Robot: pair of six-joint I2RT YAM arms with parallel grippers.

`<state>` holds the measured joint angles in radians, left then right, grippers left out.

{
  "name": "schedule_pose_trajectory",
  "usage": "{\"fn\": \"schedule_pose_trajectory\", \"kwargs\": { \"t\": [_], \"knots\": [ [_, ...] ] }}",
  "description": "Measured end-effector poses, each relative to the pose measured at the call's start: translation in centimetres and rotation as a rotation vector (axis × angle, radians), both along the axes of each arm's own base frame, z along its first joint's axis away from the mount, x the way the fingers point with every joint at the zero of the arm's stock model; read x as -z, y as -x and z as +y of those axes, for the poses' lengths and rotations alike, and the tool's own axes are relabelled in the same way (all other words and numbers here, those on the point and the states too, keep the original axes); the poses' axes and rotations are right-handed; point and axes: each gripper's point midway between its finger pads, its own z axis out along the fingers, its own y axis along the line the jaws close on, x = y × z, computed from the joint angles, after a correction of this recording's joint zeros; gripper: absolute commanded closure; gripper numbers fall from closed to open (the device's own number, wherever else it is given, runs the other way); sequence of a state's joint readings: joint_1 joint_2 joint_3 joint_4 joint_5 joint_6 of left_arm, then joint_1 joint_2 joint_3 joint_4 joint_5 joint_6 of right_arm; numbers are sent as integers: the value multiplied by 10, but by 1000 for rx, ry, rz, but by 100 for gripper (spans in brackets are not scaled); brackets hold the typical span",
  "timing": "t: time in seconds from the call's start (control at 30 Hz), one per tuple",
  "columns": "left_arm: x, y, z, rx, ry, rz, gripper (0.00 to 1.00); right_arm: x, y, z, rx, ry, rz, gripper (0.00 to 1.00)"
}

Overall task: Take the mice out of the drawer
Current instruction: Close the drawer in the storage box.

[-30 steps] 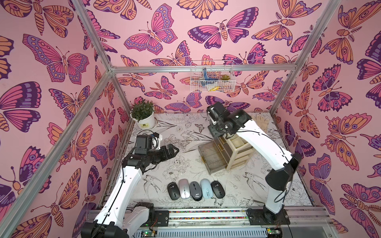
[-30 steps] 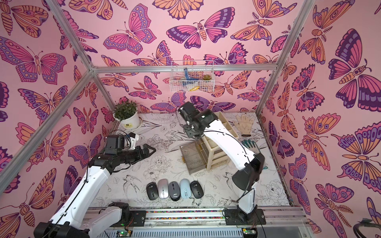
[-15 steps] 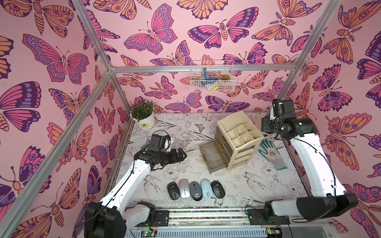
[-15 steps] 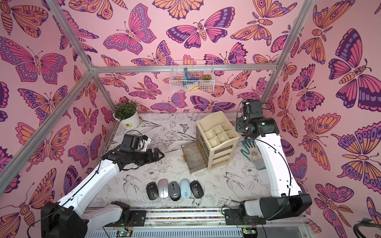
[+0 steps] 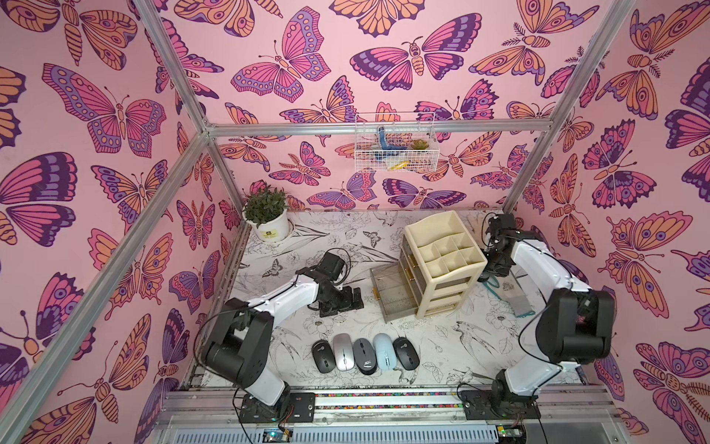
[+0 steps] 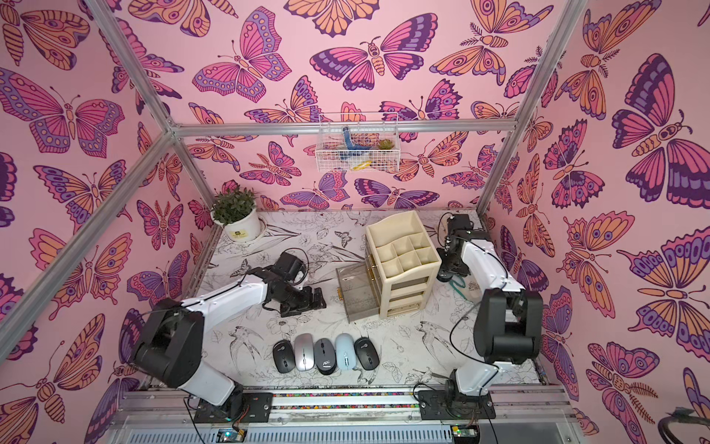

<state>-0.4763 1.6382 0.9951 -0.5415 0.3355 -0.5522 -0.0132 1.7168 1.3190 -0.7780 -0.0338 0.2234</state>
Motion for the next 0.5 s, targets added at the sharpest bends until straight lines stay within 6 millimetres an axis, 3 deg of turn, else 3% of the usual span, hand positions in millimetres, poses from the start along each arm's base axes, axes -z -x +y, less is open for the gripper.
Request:
{"fn": "schedule_pose_trajectory", "kwargs": {
  "t": [0.13,0.3,0.4,0.5],
  "knots": [
    [11,-18,-21,14,3,4,0,27,-7,44,-77,-32,41,49],
    [13,-40,-31,-3,6,-17,0,33,-37,130,-217,-44,32,49],
    [17,-39,-18,-31,-32,1,0,30,-58,173,-268,-51,-15,49],
    [17,-45,-6,-66,-42,1,0,28,-71,189,-272,-65,-41,49]
  ]
}}
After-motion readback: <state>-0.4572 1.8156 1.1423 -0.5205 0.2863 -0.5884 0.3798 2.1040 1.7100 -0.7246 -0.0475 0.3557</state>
